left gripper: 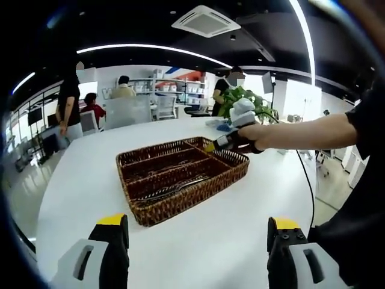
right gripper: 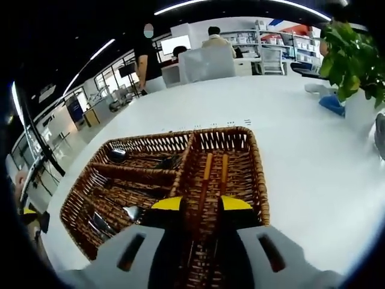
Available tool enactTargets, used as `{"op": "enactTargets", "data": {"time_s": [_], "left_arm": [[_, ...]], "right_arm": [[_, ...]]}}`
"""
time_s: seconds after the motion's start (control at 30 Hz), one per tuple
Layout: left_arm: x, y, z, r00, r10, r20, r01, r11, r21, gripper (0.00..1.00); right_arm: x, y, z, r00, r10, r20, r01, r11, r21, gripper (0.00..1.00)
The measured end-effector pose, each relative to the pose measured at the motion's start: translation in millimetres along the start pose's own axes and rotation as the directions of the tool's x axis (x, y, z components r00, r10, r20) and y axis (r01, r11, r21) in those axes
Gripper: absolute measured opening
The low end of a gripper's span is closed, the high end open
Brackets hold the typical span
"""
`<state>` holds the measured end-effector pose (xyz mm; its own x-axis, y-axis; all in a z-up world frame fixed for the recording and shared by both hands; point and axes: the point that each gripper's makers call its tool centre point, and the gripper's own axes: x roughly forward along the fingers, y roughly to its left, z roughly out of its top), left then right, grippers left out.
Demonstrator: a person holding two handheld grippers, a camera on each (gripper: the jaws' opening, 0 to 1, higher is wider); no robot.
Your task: Arrange the knives, forks, and spoons in their matching storage slots by inserting each utensil handle-first until every utensil is classified and aligned in the correct compartment
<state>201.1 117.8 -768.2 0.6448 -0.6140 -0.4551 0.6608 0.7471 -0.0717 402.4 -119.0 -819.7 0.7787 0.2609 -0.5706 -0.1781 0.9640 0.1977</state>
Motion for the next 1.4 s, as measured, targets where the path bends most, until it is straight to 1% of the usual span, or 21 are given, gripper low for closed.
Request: {"op": "enactTargets", "data": {"time_s": [0.07, 0.27, 0.37, 0.43, 0.67, 0.8, 1.03, 1.27, 1.37, 1.4], "left_arm": [[2, 0.9, 0.9, 1.000, 0.002, 0.000, -0.002, 1.000, -0.002, 1.00], [8, 2.4, 1.6, 1.000, -0.010, -0.007, 0.010, 1.000, -0.015, 1.00], [11, 2.5, 3.1, 1.000, -0.012, -0.005, 0.012, 1.000, -0.016, 1.00], [12, 3.2, 4.0, 1.000, -0.013, -0.003, 0.012, 1.000, -0.017, 1.00], [15, 7.7, 9.7, 1.000, -0.003, 0.009, 0.004, 1.000, -0.023, 1.00], [16, 9.1, 10.3, 1.000, -0.005, 0.006, 0.005, 1.000, -0.024, 1.00], [18, 11.6, 16.0, 1.000, 0.003, 0.014, -0.003, 1.000, -0.030, 1.00], [23, 8.7, 20.8, 1.000, 0.021, 0.000, -0.021, 0.999, -0.028, 1.00], [26, 7.9, 22.1, 0.999, 0.033, -0.004, -0.033, 0.999, -0.034, 1.00], [28, 7.1, 22.7, 0.999, 0.038, -0.005, -0.038, 0.999, -0.033, 1.00]], "right_arm": [[-6, 8, 1.0, 1.000, 0.029, 0.007, -0.029, 0.998, -0.047, 0.28], [-27, 27, -11.3, 0.995, 0.100, -0.016, -0.101, 0.989, -0.105, 0.39], [-41, 36, -16.2, 0.992, 0.129, -0.012, -0.130, 0.985, -0.115, 0.46], [-49, 42, -18.5, 0.988, 0.153, -0.009, -0.153, 0.978, -0.141, 0.51], [-77, 54, -21.1, 0.981, 0.192, 0.016, -0.185, 0.959, -0.213, 0.63], [-91, 59, -22.0, 0.975, 0.221, 0.028, -0.209, 0.951, -0.230, 0.70], [-112, 66, -27.8, 0.968, 0.246, 0.046, -0.224, 0.933, -0.281, 0.83], [-133, 66, -33.4, 0.965, 0.252, 0.077, -0.222, 0.934, -0.279, 0.96], [-140, 64, -35.4, 0.965, 0.247, 0.089, -0.214, 0.937, -0.278, 0.99], [-143, 63, -35.3, 0.965, 0.243, 0.099, -0.209, 0.940, -0.271, 0.99]]}}
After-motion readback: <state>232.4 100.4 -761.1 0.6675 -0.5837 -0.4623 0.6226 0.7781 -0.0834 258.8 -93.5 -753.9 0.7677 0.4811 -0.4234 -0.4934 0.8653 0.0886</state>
